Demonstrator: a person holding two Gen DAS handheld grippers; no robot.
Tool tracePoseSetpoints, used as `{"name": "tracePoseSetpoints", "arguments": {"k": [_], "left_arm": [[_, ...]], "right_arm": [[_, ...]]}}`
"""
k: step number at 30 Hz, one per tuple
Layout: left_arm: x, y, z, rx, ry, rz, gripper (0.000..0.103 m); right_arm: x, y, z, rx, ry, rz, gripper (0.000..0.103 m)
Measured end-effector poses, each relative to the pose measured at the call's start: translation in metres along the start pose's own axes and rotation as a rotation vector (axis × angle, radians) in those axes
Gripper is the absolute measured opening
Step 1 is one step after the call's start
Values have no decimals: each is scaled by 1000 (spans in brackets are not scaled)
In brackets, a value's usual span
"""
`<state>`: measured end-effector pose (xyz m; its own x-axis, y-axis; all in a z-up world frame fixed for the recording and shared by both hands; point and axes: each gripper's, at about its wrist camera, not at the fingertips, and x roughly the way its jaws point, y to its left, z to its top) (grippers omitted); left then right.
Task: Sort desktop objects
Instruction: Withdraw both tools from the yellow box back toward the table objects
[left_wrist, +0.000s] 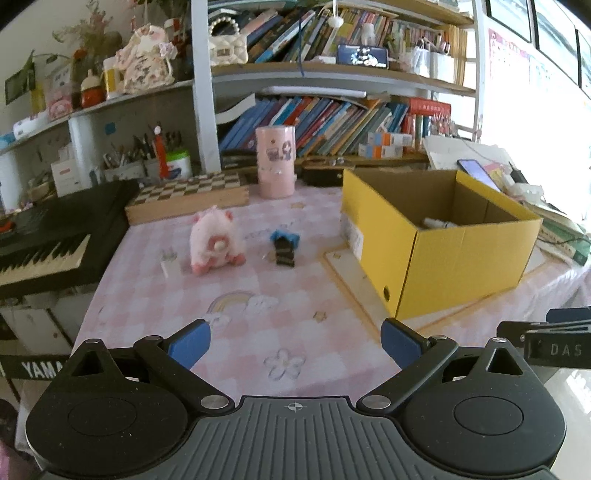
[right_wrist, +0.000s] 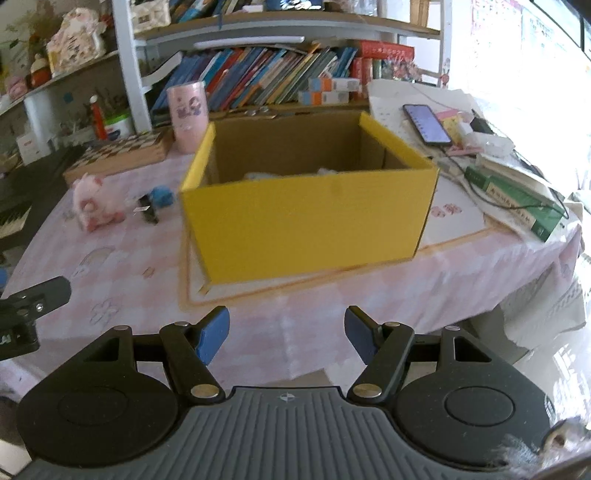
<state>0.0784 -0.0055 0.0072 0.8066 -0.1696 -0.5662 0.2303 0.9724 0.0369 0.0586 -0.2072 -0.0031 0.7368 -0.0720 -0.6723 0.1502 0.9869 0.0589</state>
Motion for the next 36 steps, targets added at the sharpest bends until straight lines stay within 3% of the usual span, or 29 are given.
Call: {"name": "tracePoseSetpoints", "arguments": {"k": [14, 36], "left_arm": [[-25, 38, -30, -8, 39, 34, 100], [-44, 97, -41, -80, 11, 124, 100]], "right_arm": [[-16, 53, -31, -34, 28, 62, 65], [-13, 127, -28, -154, 14, 186, 65]]}}
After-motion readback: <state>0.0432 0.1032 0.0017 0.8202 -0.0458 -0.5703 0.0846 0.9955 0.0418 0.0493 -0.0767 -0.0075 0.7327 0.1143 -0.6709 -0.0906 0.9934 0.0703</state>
